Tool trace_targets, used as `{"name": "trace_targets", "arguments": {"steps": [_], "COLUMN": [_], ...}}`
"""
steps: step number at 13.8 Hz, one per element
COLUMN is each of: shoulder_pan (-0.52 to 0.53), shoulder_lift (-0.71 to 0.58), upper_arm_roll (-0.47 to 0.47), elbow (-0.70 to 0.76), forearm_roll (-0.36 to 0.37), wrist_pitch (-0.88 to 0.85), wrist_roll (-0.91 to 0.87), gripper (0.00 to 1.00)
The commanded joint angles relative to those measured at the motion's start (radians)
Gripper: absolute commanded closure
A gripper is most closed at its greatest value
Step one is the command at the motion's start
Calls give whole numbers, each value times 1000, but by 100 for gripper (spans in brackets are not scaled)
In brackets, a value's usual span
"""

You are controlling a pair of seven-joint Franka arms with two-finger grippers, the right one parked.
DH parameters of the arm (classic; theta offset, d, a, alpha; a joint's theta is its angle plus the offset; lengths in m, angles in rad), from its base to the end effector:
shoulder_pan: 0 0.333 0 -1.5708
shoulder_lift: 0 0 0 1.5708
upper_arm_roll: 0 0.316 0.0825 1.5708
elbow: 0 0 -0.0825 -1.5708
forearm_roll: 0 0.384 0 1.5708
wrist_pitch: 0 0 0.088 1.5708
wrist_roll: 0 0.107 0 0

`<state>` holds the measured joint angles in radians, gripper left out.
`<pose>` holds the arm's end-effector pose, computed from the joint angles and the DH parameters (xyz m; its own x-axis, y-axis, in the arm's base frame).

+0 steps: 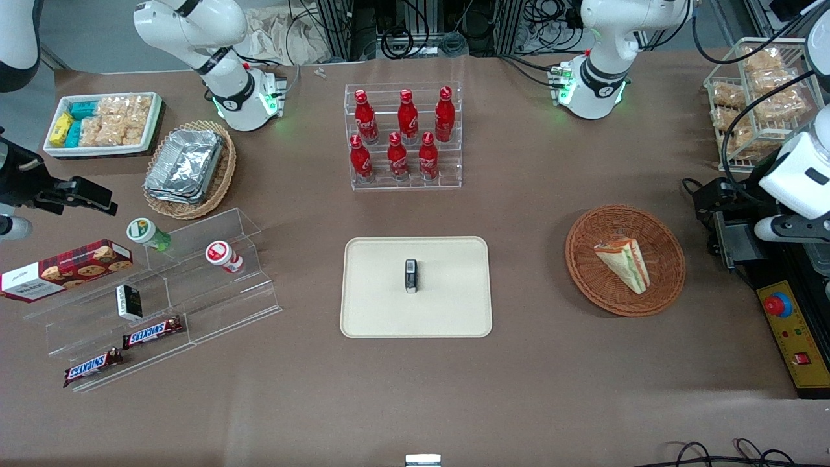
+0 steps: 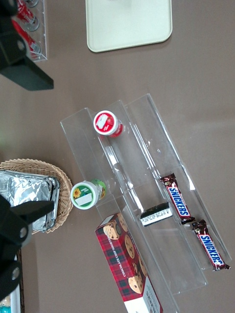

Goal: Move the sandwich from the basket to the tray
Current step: 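Move the left gripper toward the wicker basket holding the sandwich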

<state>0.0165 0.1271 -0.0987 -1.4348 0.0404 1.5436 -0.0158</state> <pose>0.5897 -0.0402 0.6137 0.9978 -0.0647 -0.0172 -0.0651 -0.9975 -0.0282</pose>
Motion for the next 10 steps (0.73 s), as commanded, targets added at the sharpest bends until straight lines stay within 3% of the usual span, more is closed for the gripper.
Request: {"name": "trace_targets", "arguments": {"steps": [1,6,10], "shoulder_pan": [3,5,31], "shoulder_lift": [0,0,-24], "upper_arm_roll": [1,2,1], "elbow": [4,-7,-175], "forearm_roll": [-11,-8,4], "wrist_pitch": [9,9,148], "wrist_roll": [7,-22,-440], "gripper": [0,0,0]}}
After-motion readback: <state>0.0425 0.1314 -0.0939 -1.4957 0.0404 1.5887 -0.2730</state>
